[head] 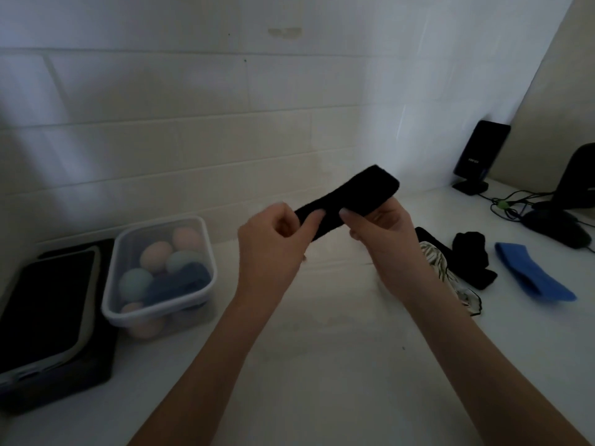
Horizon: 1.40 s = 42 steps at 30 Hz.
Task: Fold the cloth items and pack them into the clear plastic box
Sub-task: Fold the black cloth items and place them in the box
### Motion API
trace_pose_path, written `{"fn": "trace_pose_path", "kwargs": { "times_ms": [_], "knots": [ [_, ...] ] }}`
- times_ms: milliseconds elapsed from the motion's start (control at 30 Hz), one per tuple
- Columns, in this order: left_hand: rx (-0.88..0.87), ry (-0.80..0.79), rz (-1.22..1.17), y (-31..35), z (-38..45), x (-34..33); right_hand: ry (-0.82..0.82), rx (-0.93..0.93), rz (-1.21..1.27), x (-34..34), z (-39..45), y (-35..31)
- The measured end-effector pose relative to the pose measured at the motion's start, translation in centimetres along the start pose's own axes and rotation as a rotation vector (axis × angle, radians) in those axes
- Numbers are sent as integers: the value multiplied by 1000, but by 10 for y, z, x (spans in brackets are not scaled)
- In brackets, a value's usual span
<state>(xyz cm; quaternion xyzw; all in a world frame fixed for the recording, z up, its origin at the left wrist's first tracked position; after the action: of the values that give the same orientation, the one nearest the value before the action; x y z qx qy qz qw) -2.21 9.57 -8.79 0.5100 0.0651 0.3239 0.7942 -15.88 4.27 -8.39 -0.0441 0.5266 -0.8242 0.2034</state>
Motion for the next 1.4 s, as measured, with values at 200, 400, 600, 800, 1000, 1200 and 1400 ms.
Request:
{"fn": "trace_pose_path", "kwargs": {
  "times_ms": [200, 400, 600, 800, 1000, 1200, 1400],
  "knots": [
    [566, -336, -585, 1, 6, -2, -270, 134, -322, 0, -6, 2],
    [547, -286, -625, -9, 6, 2, -432, 221, -692, -6, -13, 4],
    [519, -304, -632, -10, 4, -2, -391, 42, -513, -6, -8, 3],
    [446, -482, -591, -2, -5, -10, -70, -89, -314, -3, -5, 7],
    [433, -542, -558, -3, -4, -8, -33, -139, -150, -7, -9, -1],
    [443, -674, -469, -2, -4, -1, 11, -212, -68, -7, -11, -3],
    [364, -433, -201, -3, -9, 24, -29, -250, -214, -6, -10, -5]
  ]
}}
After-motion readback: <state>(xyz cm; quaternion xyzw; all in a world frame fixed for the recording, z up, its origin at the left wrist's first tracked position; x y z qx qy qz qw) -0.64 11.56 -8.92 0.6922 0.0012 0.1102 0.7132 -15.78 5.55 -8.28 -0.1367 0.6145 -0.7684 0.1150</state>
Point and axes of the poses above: each hand's wrist, its own z-axis towards the middle knuckle, its own x-axis out of the back of the hand, y = z × x, the point moved 1 cm from there along z, towards the middle knuckle, and after that the axes turned 2 degrees about -y, right-handed, at the moved point
